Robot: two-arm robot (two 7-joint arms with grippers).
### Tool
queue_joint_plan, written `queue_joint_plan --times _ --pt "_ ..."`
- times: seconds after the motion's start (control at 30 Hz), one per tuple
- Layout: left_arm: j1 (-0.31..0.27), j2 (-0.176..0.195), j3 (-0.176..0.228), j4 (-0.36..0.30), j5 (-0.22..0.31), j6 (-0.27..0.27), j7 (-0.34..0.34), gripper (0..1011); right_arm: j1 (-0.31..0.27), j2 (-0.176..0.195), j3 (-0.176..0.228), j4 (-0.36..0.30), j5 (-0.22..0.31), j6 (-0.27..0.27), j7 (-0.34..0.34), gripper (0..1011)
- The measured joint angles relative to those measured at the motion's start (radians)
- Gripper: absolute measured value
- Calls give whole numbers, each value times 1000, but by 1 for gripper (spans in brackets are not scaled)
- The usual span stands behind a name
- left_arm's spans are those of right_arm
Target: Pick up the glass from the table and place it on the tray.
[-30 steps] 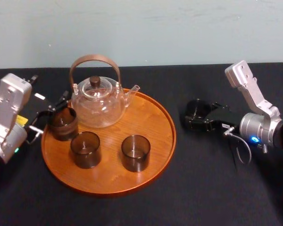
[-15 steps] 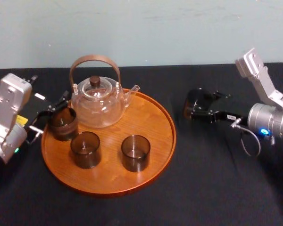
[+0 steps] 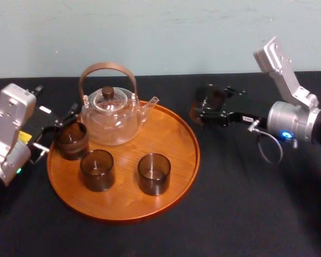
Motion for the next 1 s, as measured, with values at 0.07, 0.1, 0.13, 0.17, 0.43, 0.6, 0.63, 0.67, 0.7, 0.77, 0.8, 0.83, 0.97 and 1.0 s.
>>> queue_joint_plan --times 0.07,0.1,0.13,0.17,0.43,0.6,0.63,0.67,0.7,0.77,0.8,0.83,0.97,1.0 --pt "0 0 0 0 0 0 0 1001 10 -11 -10 9 -2 -10 4 903" --pt "0 0 0 0 0 0 0 1001 13 -15 -14 12 -2 -13 5 903" --pt "0 0 0 0 0 0 0 1001 17 -20 -18 16 -3 -17 7 903" --pt "0 0 0 0 0 0 0 1001 19 -24 -22 19 -3 -20 8 903" --pt "0 0 0 0 0 0 0 1001 42 -68 -61 59 -11 -46 16 903" --pt "0 0 0 0 0 0 0 1001 49 -87 -76 78 -15 -56 17 903" --pt "0 0 0 0 0 0 0 1001 50 -93 -81 85 -18 -60 16 903" --pt "0 0 0 0 0 0 0 1001 51 -96 -84 89 -19 -62 16 903" --pt "0 0 0 0 0 0 0 1001 51 -99 -86 93 -20 -64 16 903" --pt "0 0 0 0 0 0 0 1001 52 -104 -90 101 -23 -69 16 903" --pt "0 0 0 0 0 0 0 1001 53 -109 -93 108 -25 -73 16 903" --pt "0 0 0 0 0 0 0 1001 53 -111 -95 112 -26 -75 16 903" --pt "0 0 0 0 0 0 0 1001 56 -125 -101 139 -30 -88 16 903" --pt "0 0 0 0 0 0 0 1001 58 -131 -103 150 -32 -93 16 903"
